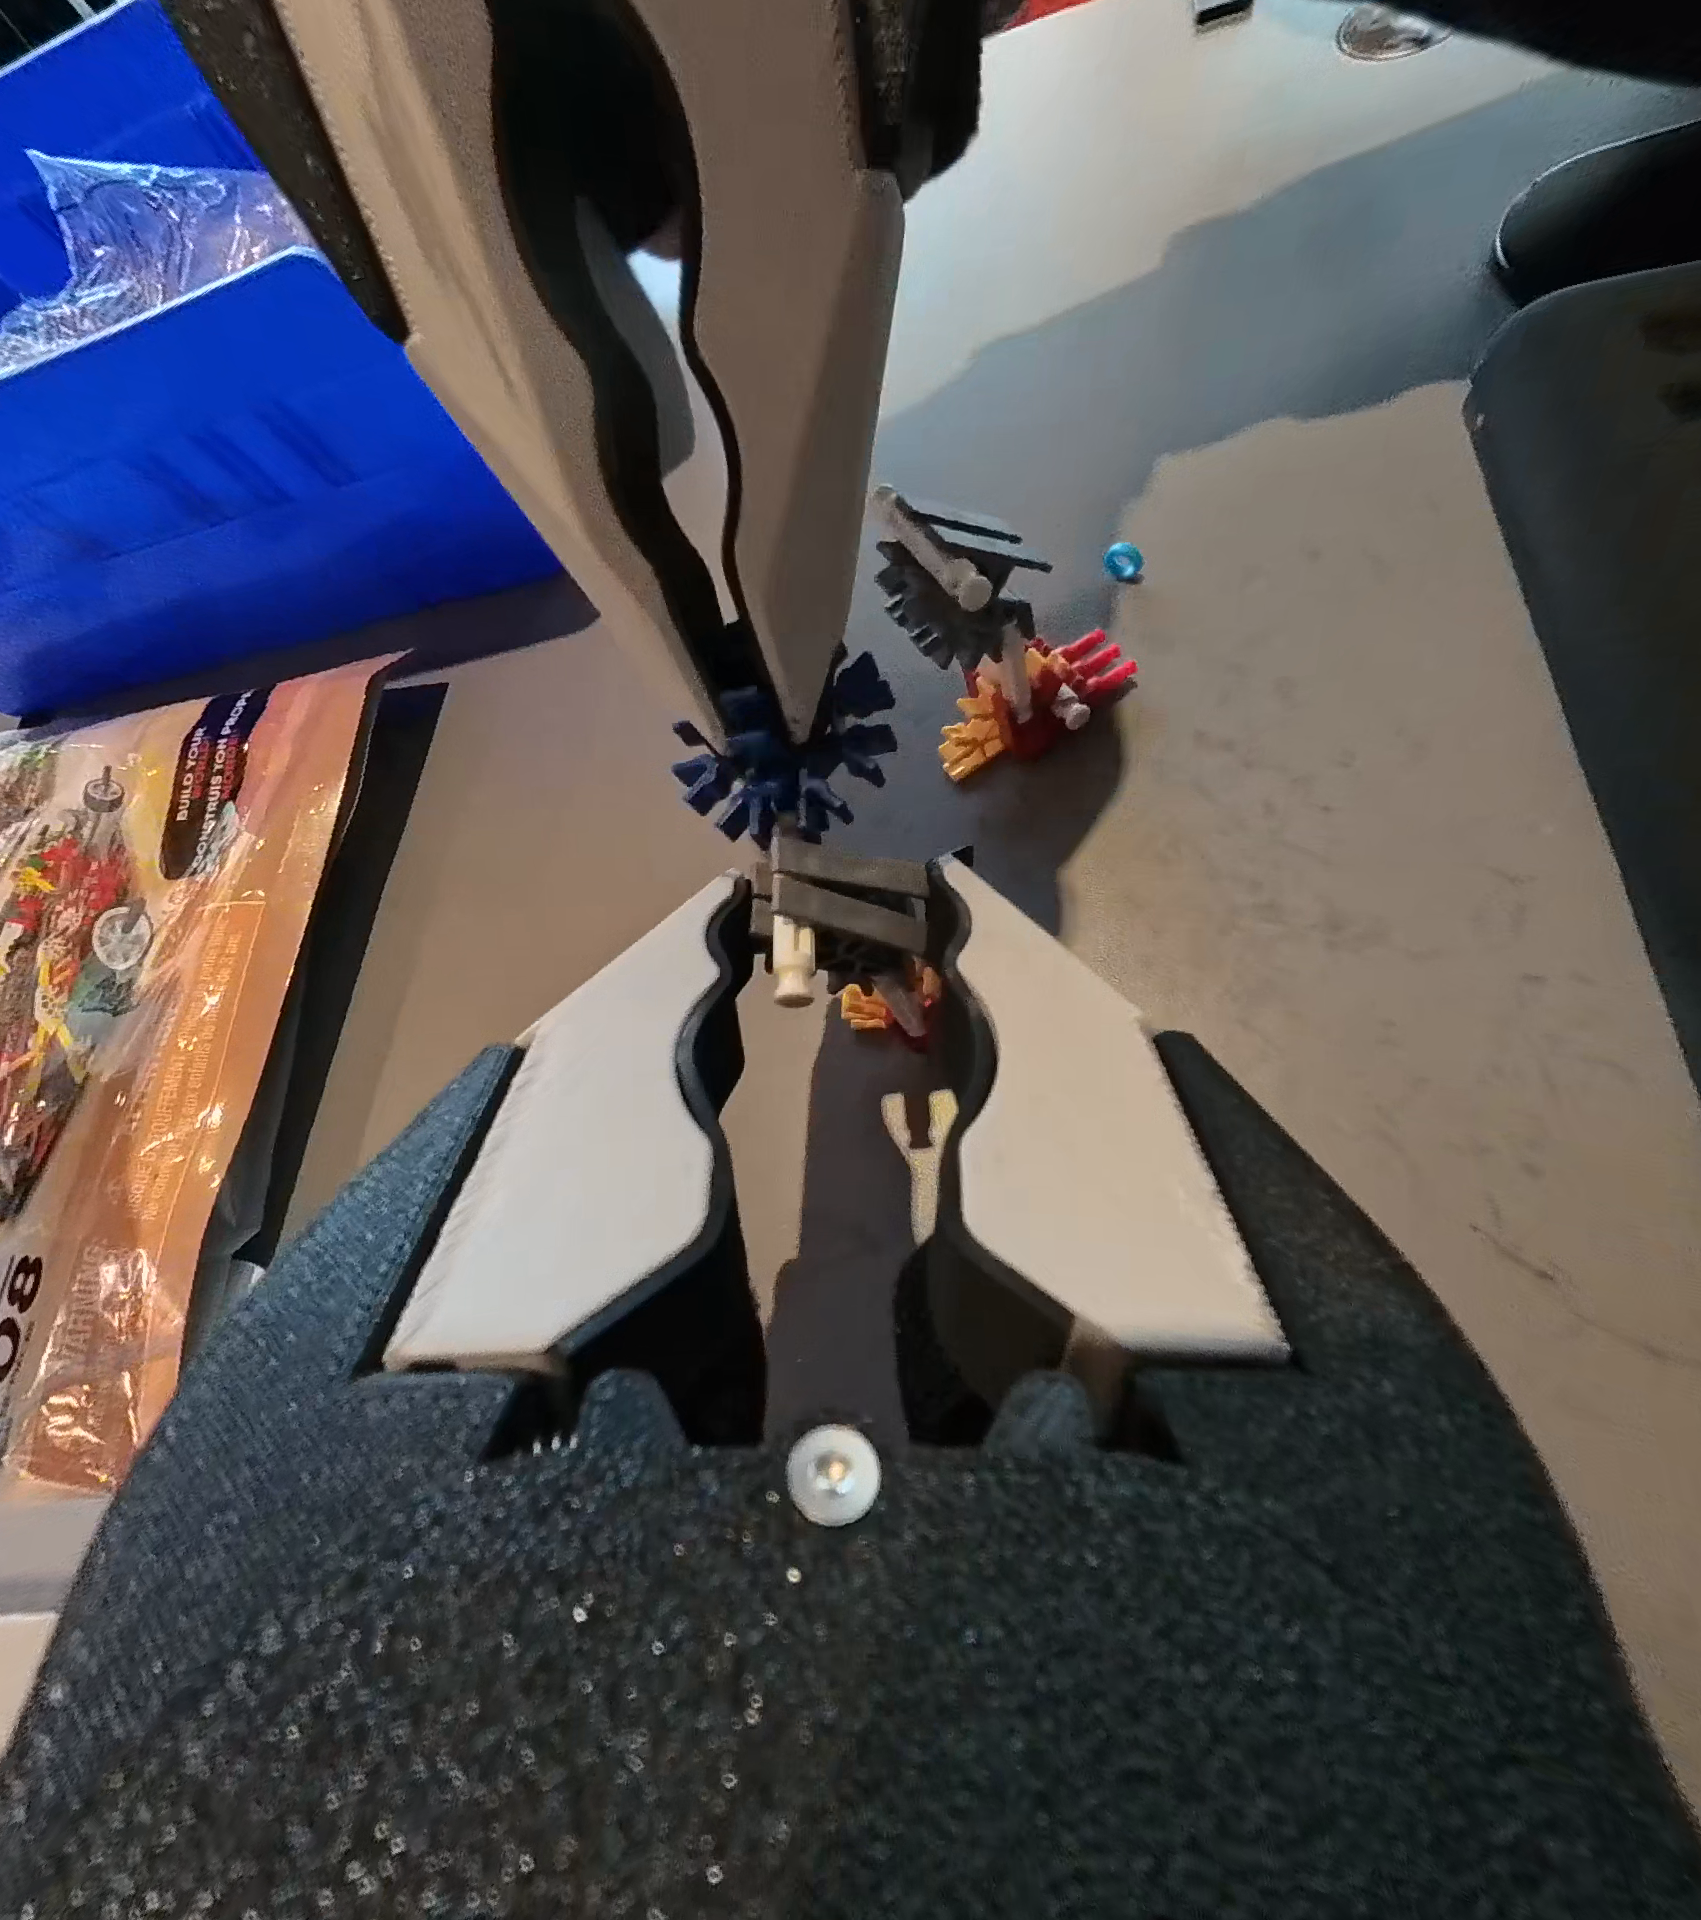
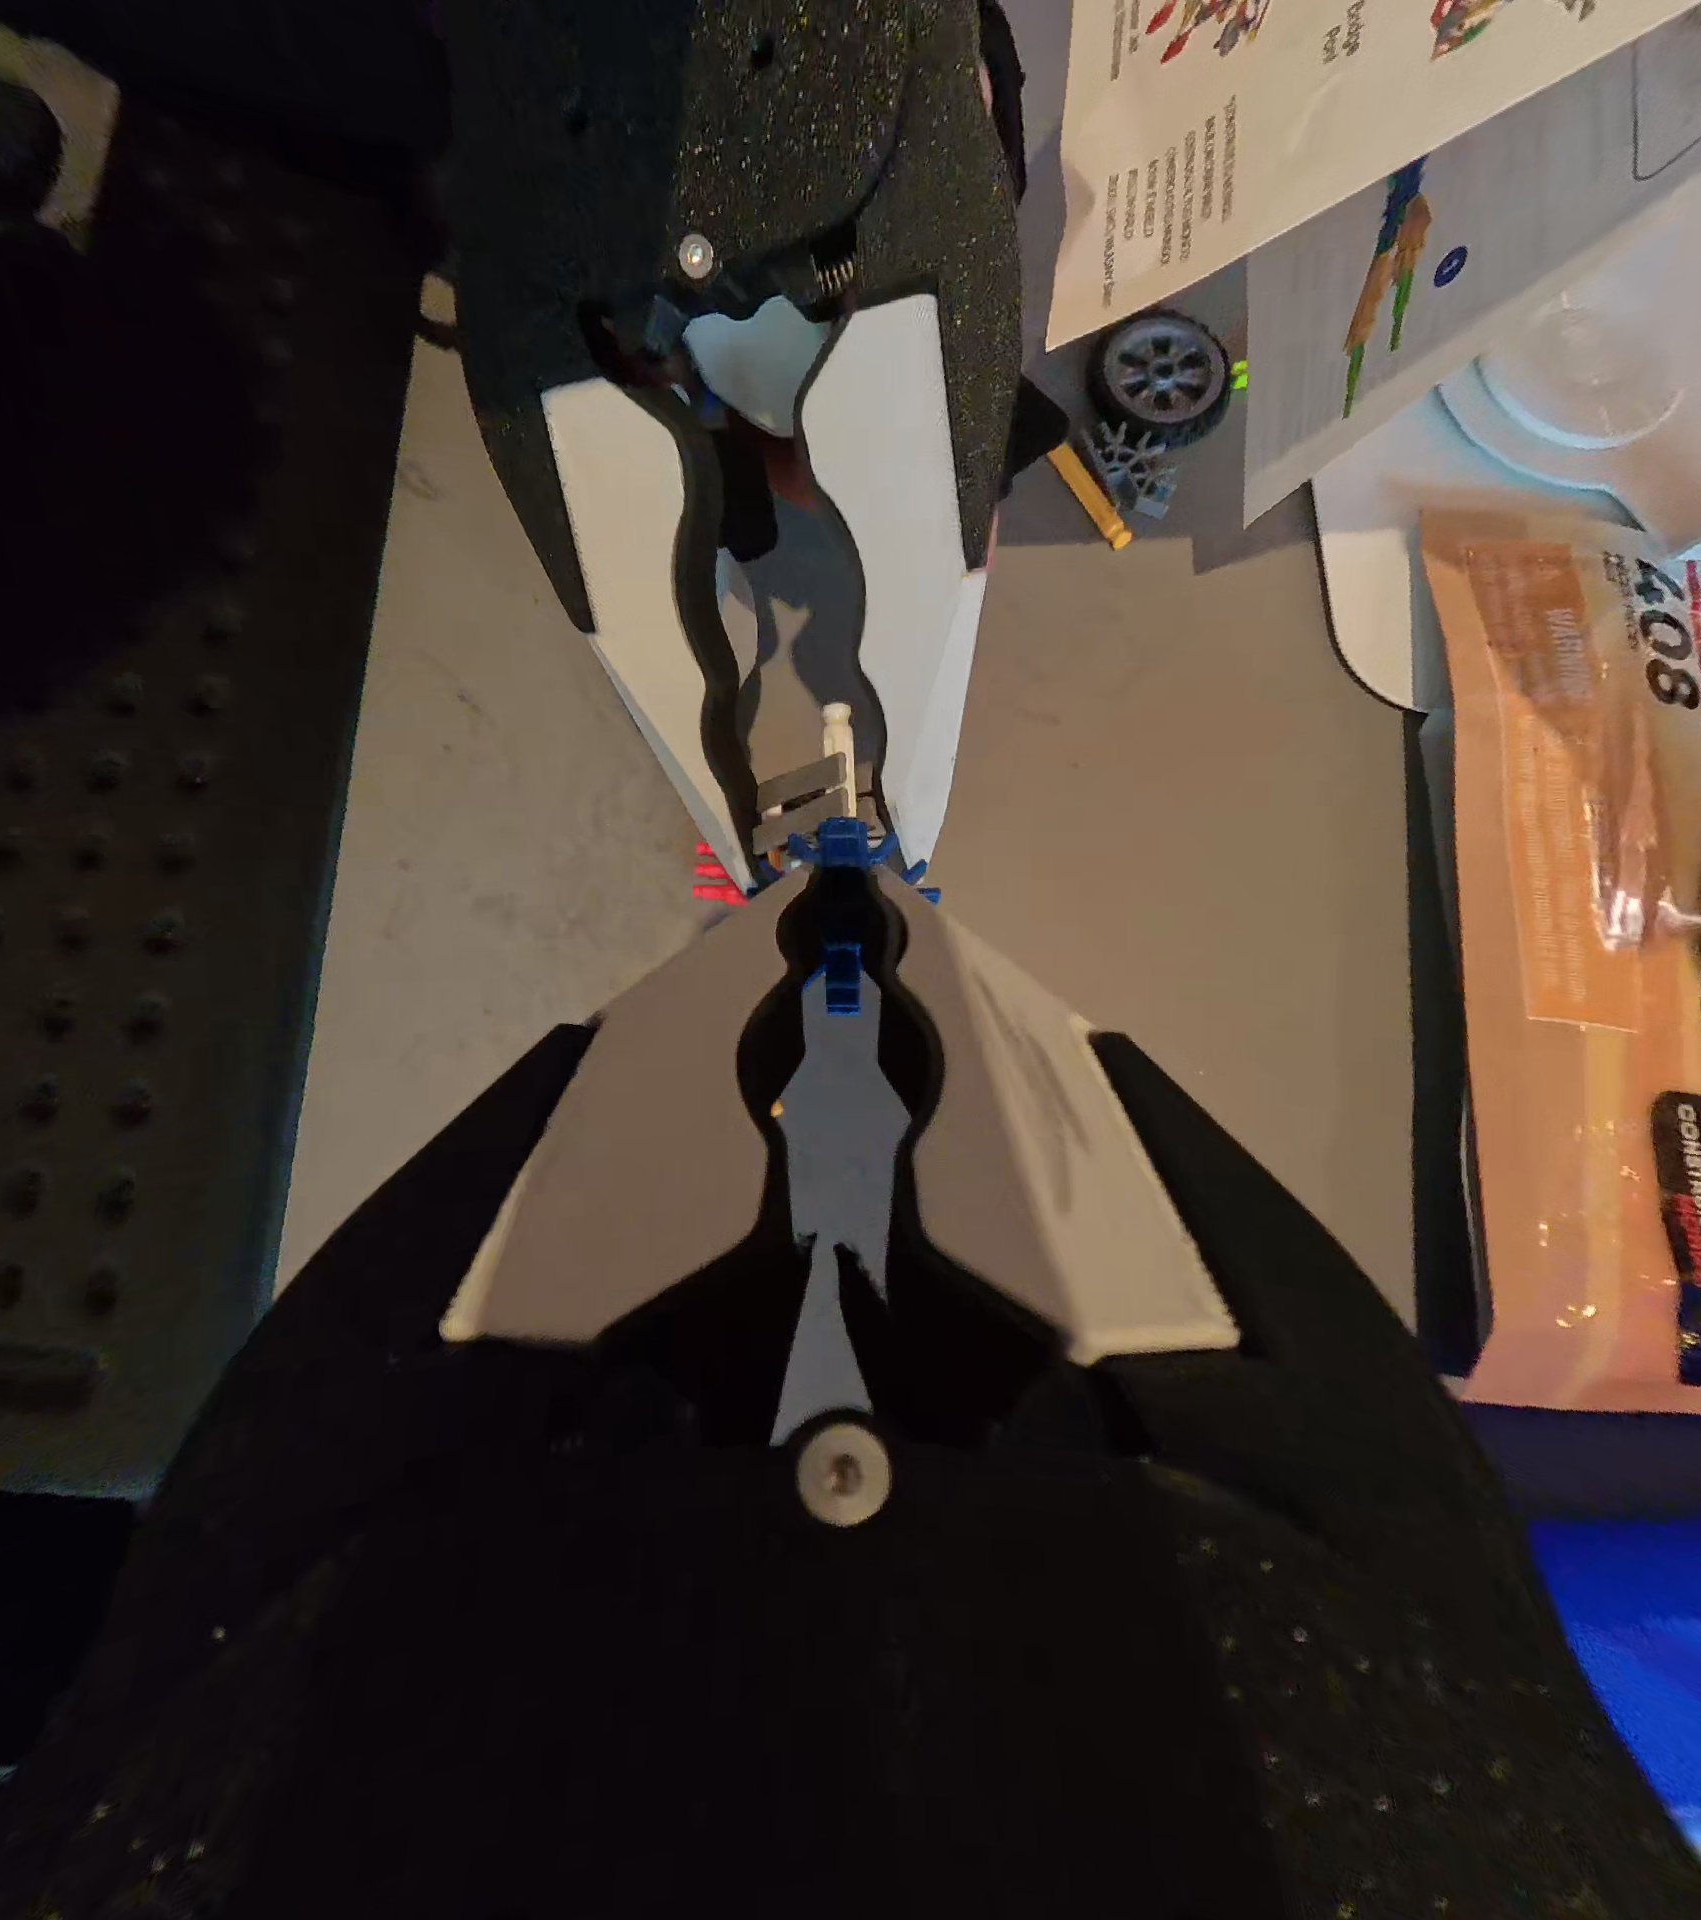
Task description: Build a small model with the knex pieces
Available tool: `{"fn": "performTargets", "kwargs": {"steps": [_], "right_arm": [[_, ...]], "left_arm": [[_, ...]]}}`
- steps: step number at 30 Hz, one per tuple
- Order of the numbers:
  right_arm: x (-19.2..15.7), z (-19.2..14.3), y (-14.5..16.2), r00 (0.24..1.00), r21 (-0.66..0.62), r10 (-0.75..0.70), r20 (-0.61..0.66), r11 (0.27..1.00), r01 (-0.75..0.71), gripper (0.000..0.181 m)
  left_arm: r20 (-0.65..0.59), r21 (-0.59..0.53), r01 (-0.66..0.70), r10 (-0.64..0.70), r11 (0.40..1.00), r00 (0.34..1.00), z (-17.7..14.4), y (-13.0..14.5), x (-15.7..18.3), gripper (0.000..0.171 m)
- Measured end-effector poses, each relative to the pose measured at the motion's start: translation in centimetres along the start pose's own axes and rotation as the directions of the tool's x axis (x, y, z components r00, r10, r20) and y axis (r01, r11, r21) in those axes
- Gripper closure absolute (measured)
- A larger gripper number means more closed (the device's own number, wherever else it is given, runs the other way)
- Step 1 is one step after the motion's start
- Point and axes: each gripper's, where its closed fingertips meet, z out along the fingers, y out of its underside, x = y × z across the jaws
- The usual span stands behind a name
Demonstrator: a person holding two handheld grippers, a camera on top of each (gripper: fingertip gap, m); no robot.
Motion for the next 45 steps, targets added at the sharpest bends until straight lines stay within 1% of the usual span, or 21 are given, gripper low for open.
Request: {"fn": "performTargets", "kwargs": {"steps": [3,5,7,9,11,14,16,18,19,25,30,37,45], "right_arm": [[0.1,0.1,0.3,1.000,0.048,0.016,-0.002,0.999,-0.016,0.176],[-0.2,0.3,0.1,1.000,0.089,0.023,0.012,0.996,-0.024,0.176],[-0.2,0.4,-0.1,1.000,0.121,0.027,0.009,0.992,-0.028,0.176],[-0.2,0.3,-0.2,1.000,0.132,0.028,0.007,0.991,-0.028,0.176],[-0.1,0.2,-0.2,1.000,0.139,0.029,0.006,0.990,-0.029,0.176],[-0.2,0.1,-0.3,0.999,0.148,0.029,0.013,0.989,-0.031,0.176],[-0.3,0.2,-0.3,1.000,0.149,0.027,0.011,0.988,-0.029,0.176],[-0.3,0.3,-0.2,1.000,0.145,0.028,0.008,0.989,-0.029,0.176],[-0.3,0.4,-0.2,1.000,0.146,0.028,0.007,0.989,-0.029,0.176],[-0.3,0.4,-0.1,1.000,0.150,0.029,0.009,0.988,-0.030,0.176],[-0.4,0.5,-0.2,1.000,0.150,0.024,0.011,0.988,-0.025,0.176],[-0.7,0.9,0.0,1.000,0.117,0.009,0.004,0.993,-0.009,0.176],[-1.0,1.1,-0.3,1.000,0.149,0.010,0.017,0.989,-0.013,0.176]], "left_arm": [[-0.010,0.018,0.026,-0.026,0.999,1.000,-0.1,-0.1,0.0,0.138],[-0.038,0.010,0.044,-0.044,0.999,0.998,0.0,0.1,0.4,0.124],[-0.085,0.039,0.068,-0.064,0.997,0.994,-0.2,-0.3,1.0,0.122],[-0.097,0.061,0.095,-0.089,0.994,0.991,-0.8,-0.7,0.9,0.119],[-0.123,0.089,0.128,-0.116,0.988,0.986,-1.7,-1.0,0.8,0.122],[-0.115,0.117,0.166,-0.153,0.979,0.981,-2.7,-1.0,0.1,0.133],[-0.126,0.115,0.182,-0.168,0.977,0.978,-3.1,-0.7,-0.1,0.140],[-0.140,0.108,0.185,-0.169,0.977,0.976,-3.4,-0.4,0.2,0.143],[-0.136,0.110,0.187,-0.172,0.976,0.976,-3.5,-0.3,0.1,0.150],[-0.124,0.118,0.192,-0.178,0.974,0.976,-3.6,-0.1,-0.1,0.160],[-0.120,0.128,0.184,-0.169,0.975,0.978,-3.7,-0.1,0.0,0.165],[-0.135,0.130,0.175,-0.157,0.976,0.978,-3.7,-0.3,0.4,0.165],[-0.129,0.127,0.136,-0.120,0.983,0.984,-3.9,-0.1,0.5,0.166]]}}
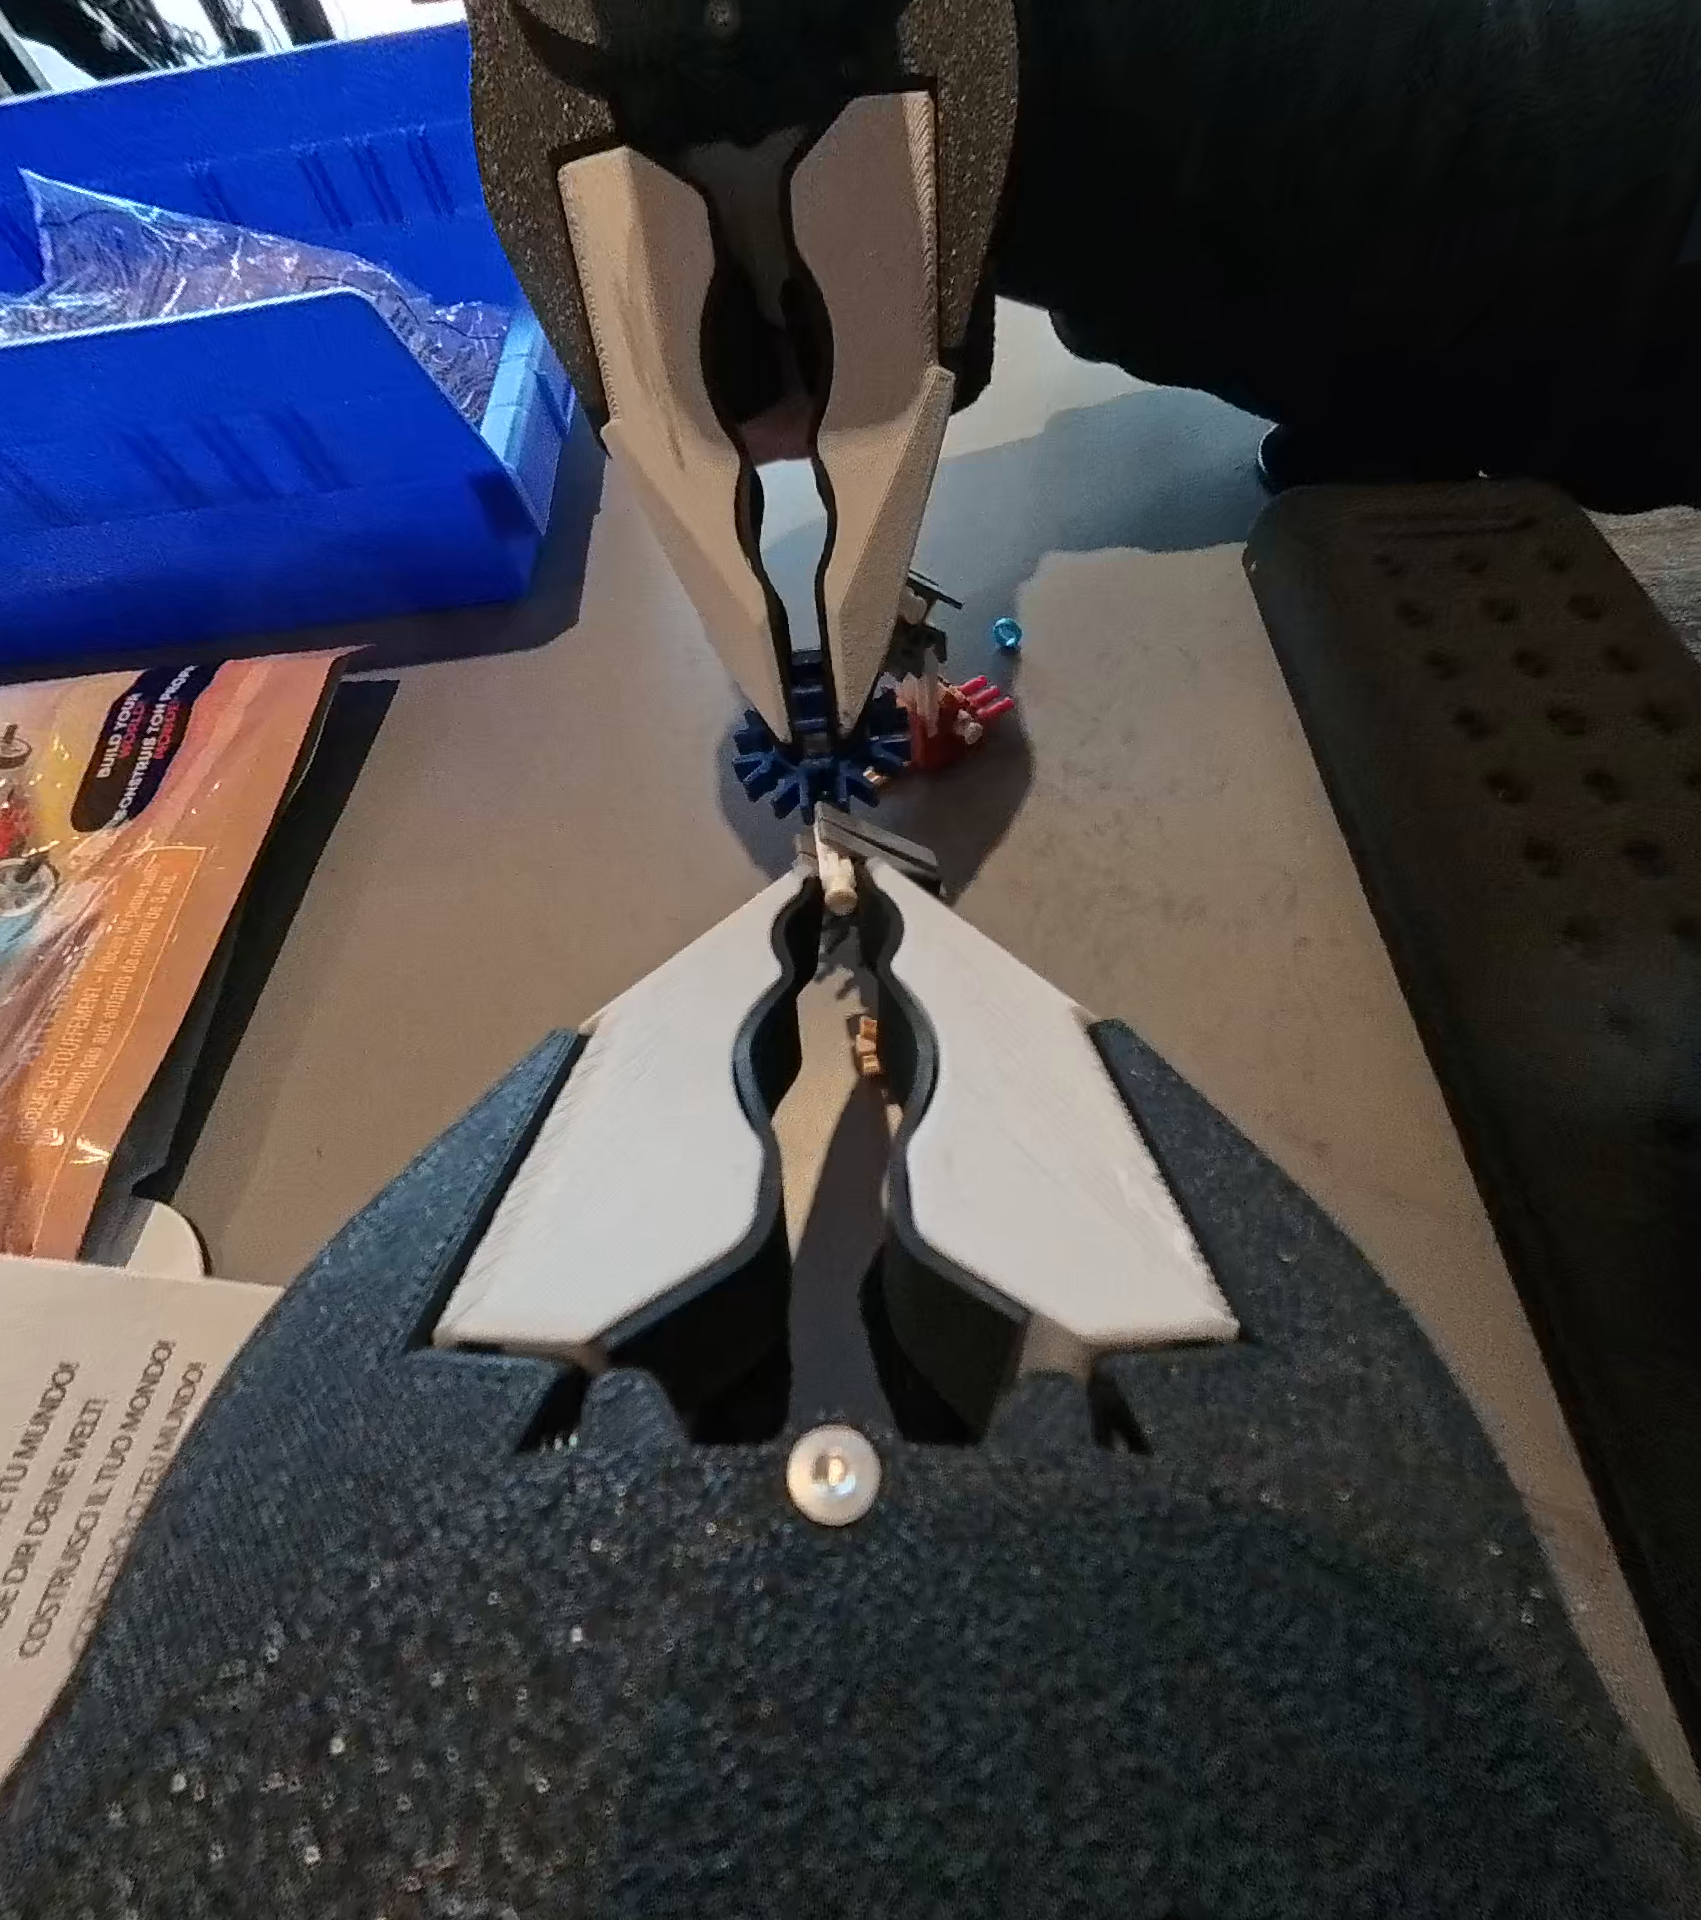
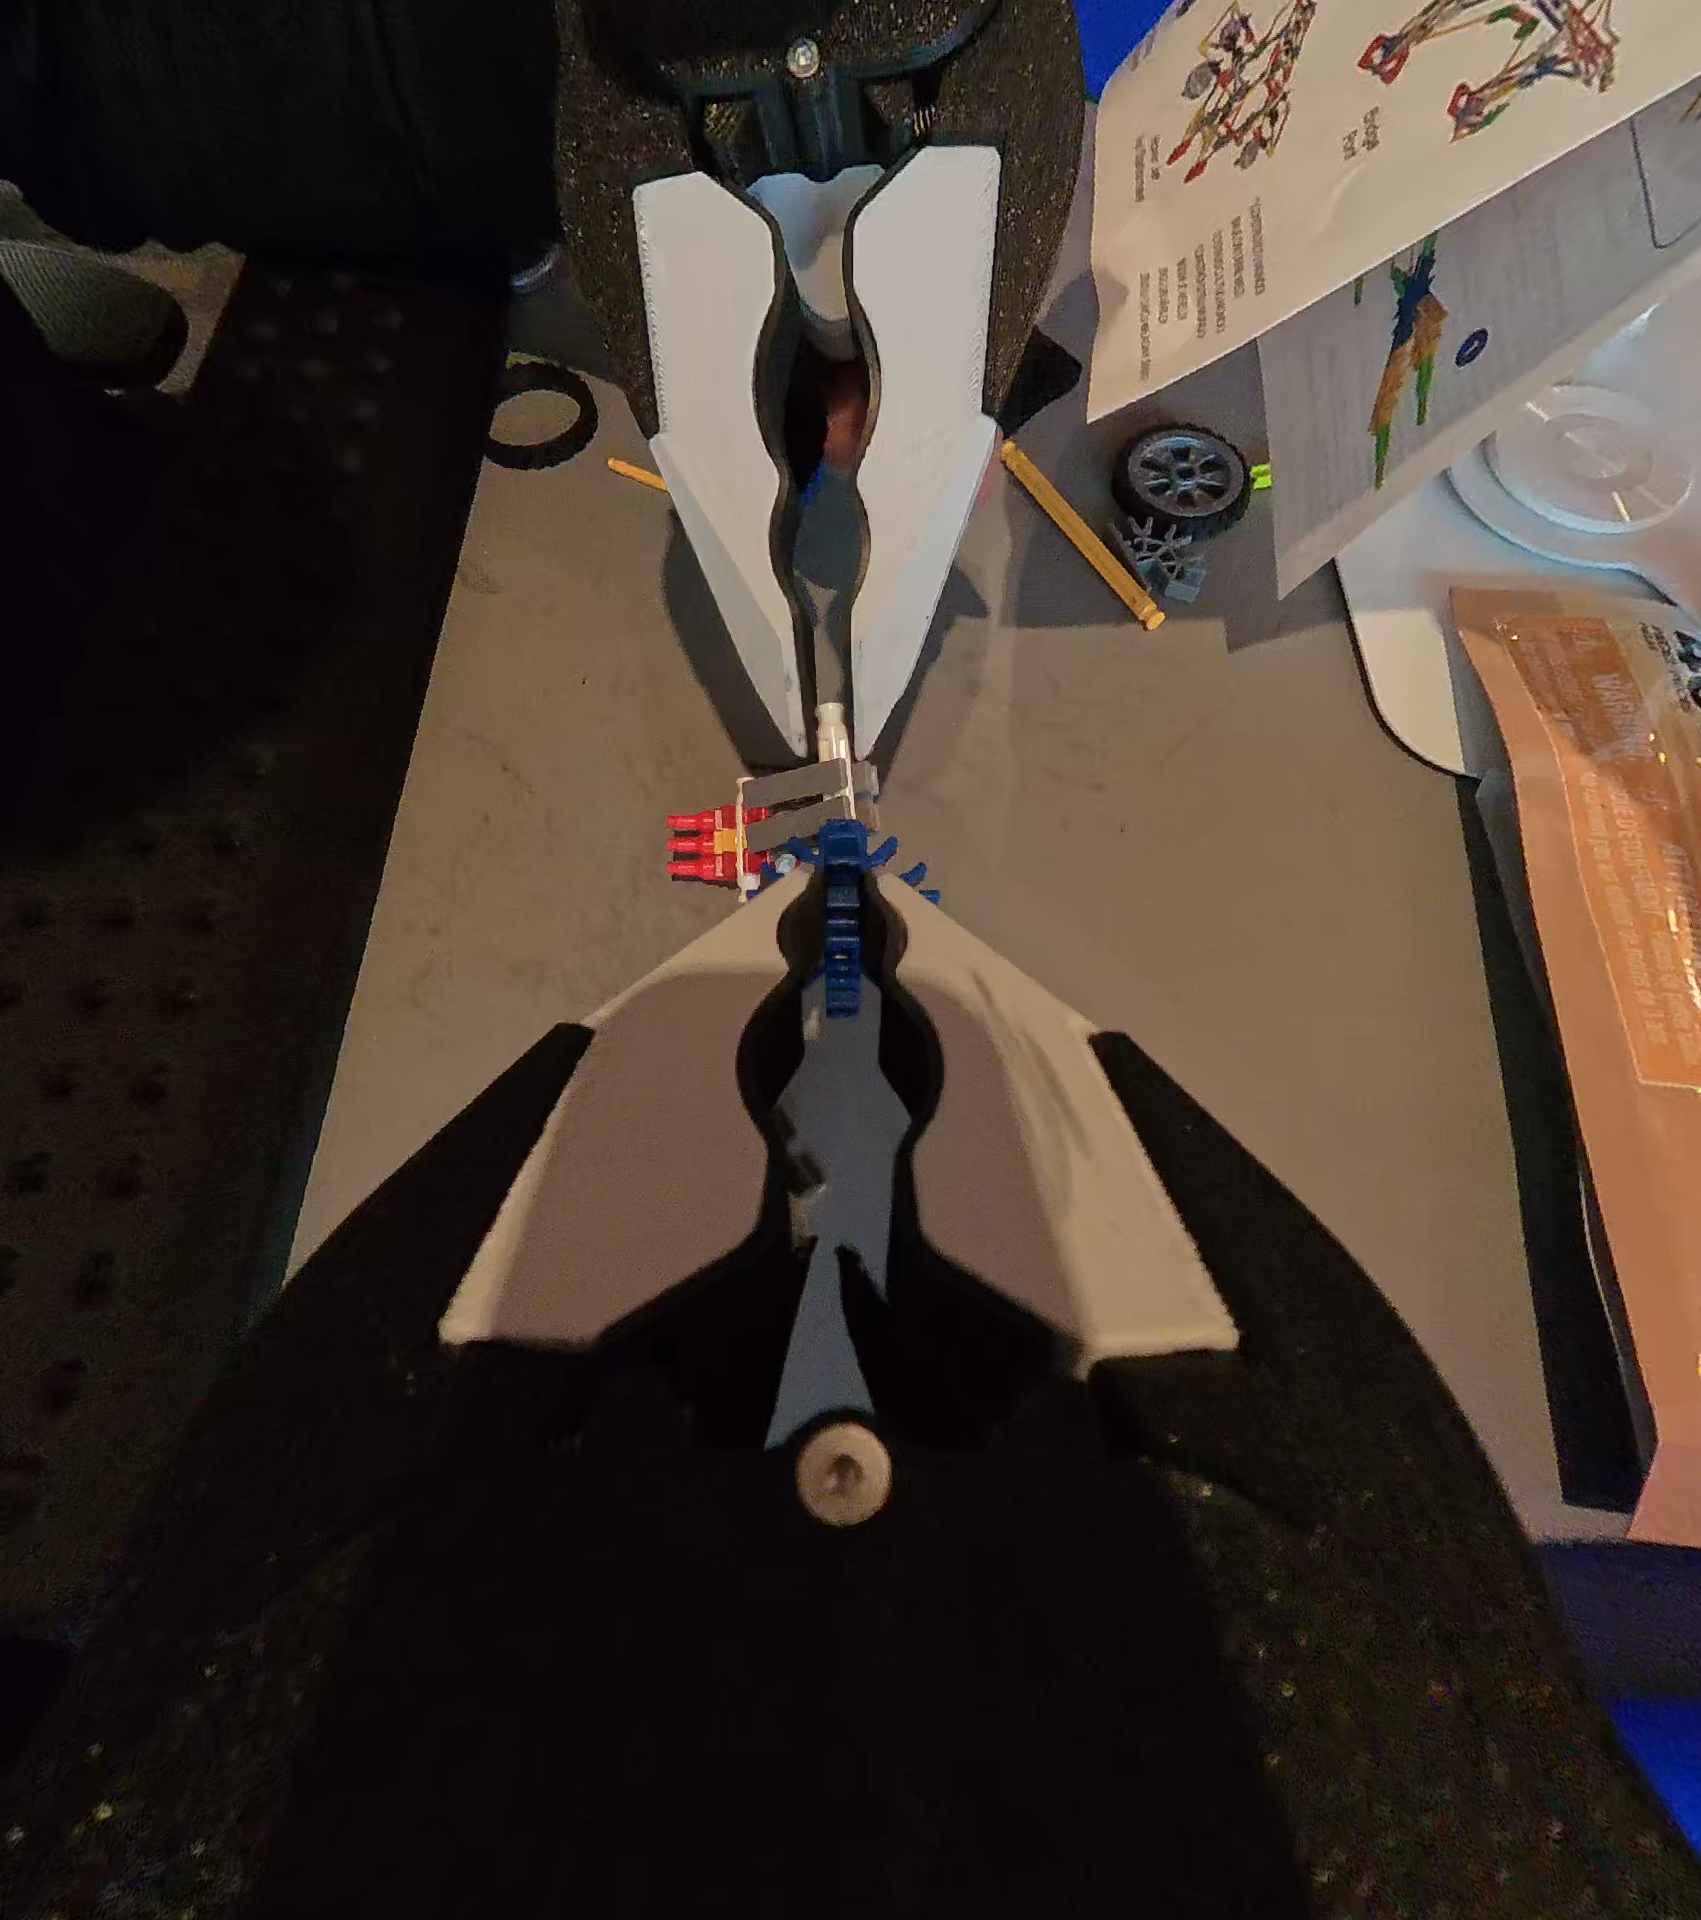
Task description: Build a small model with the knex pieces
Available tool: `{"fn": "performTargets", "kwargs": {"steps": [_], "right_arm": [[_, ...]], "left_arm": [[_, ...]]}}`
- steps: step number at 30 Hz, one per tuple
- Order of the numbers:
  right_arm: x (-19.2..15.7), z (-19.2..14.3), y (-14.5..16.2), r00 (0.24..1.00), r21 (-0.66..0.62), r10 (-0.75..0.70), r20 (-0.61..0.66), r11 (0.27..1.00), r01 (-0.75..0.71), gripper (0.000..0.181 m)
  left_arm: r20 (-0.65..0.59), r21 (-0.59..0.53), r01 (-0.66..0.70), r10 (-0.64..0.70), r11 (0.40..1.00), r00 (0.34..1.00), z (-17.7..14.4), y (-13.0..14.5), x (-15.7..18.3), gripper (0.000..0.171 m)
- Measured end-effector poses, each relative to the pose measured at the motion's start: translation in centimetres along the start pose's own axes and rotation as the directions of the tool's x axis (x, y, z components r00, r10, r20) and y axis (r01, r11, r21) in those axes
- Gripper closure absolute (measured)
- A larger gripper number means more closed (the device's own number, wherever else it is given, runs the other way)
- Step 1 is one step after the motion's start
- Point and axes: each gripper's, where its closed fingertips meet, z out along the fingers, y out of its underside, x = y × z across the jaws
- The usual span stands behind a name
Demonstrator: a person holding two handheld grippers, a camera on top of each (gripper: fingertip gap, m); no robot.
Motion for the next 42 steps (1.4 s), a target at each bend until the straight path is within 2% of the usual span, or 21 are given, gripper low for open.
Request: {"fn": "performTargets", "kwargs": {"steps": [22,42], "right_arm": [[-0.6,0.9,-1.5,1.000,0.099,-0.005,0.011,0.995,0.003,0.176],[-0.9,1.0,-1.7,1.000,0.116,-0.008,0.023,0.993,0.006,0.176]], "left_arm": [[0.017,0.054,-0.009,0.008,0.998,1.000,-1.5,0.9,0.4,0.166],[0.019,0.057,-0.024,0.023,0.998,1.000,-1.4,1.1,0.7,0.166]]}}
